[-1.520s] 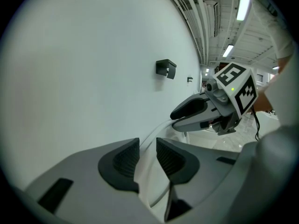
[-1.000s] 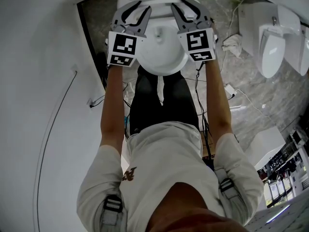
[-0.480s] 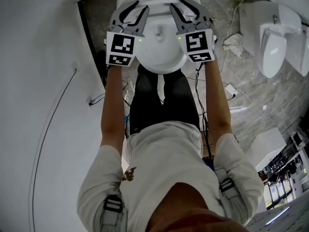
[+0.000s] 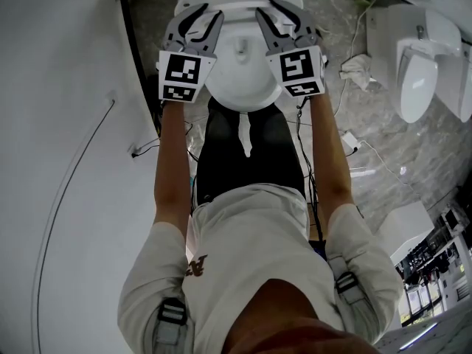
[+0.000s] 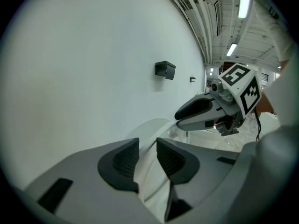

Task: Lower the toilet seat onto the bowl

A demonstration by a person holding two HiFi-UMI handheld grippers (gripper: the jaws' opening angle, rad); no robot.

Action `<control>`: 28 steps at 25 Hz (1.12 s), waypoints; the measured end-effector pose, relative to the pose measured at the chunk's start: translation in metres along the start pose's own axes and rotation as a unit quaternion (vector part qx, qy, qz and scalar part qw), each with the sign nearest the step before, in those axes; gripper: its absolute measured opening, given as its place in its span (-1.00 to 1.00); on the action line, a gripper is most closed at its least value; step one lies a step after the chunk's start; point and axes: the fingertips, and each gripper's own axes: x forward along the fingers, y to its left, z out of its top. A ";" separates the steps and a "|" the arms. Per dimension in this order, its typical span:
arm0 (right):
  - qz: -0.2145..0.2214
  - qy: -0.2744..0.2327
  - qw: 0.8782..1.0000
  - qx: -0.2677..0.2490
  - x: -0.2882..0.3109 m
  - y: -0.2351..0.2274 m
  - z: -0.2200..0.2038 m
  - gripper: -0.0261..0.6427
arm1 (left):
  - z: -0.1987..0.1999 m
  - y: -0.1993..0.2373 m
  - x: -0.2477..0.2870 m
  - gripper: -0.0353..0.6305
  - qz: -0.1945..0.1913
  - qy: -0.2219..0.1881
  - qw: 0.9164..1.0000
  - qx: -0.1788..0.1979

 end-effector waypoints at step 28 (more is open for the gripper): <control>0.054 -0.036 0.998 -0.002 -0.050 0.031 -0.017 -0.57 | -0.014 -0.045 -0.035 -0.53 0.052 -0.002 0.998 -0.031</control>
